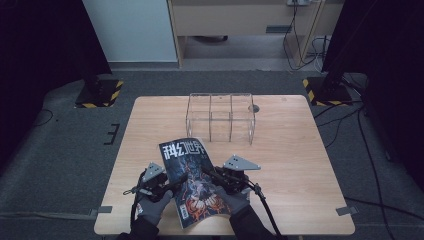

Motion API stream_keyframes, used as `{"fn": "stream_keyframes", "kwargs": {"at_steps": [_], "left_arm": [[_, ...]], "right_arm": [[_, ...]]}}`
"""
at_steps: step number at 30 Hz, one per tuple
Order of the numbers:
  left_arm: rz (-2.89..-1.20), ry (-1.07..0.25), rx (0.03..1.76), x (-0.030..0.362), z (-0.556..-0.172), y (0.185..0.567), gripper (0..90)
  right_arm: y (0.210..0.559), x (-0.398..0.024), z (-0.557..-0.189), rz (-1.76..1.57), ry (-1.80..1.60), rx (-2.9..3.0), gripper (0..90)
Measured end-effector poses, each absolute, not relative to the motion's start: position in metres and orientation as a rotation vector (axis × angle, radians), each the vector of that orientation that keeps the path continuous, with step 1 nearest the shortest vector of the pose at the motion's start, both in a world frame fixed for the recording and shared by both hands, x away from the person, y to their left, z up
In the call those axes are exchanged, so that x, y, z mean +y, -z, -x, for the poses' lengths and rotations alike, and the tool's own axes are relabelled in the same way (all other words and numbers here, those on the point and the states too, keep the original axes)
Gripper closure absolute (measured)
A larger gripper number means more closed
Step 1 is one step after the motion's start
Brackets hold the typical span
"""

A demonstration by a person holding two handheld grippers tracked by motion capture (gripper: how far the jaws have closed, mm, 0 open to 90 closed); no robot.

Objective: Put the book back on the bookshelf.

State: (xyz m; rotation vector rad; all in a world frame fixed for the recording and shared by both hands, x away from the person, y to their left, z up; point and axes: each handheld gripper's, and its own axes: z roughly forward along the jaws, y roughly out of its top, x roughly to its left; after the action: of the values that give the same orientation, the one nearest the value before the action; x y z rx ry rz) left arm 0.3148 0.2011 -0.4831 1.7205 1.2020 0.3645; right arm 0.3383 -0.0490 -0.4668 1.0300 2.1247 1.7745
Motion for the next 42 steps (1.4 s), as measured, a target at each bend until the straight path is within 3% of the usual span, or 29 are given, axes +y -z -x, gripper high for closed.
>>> {"fn": "stream_keyframes", "kwargs": {"at_steps": [6, 18, 22, 28, 36, 42], "left_arm": [[-1.721, -0.383, 1.200, 0.201, -0.313, 0.478, 63.5], [-1.716, -0.540, 1.147, 0.203, -0.308, 0.451, 71.2], [-1.745, -0.612, 1.122, 0.201, -0.303, 0.447, 72.4], [-1.775, -0.620, 1.092, 0.196, -0.302, 0.446, 74.1], [-1.748, -0.691, 1.072, 0.192, -0.303, 0.436, 75.3], [-1.716, -0.738, 1.052, 0.193, -0.301, 0.434, 75.9]], "right_arm": [[0.469, -0.048, -0.341, -1.037, -1.753, 2.114, 85.3], [0.459, -0.041, -0.352, -0.991, -1.772, 2.048, 85.2], [0.457, -0.036, -0.358, -0.978, -1.732, 2.060, 84.0], [0.459, -0.039, -0.364, -0.975, -1.629, 2.106, 77.8], [0.450, -0.036, -0.370, -0.939, -1.636, 2.098, 82.9], [0.442, -0.034, -0.373, -0.906, -1.654, 2.061, 81.0]]}}
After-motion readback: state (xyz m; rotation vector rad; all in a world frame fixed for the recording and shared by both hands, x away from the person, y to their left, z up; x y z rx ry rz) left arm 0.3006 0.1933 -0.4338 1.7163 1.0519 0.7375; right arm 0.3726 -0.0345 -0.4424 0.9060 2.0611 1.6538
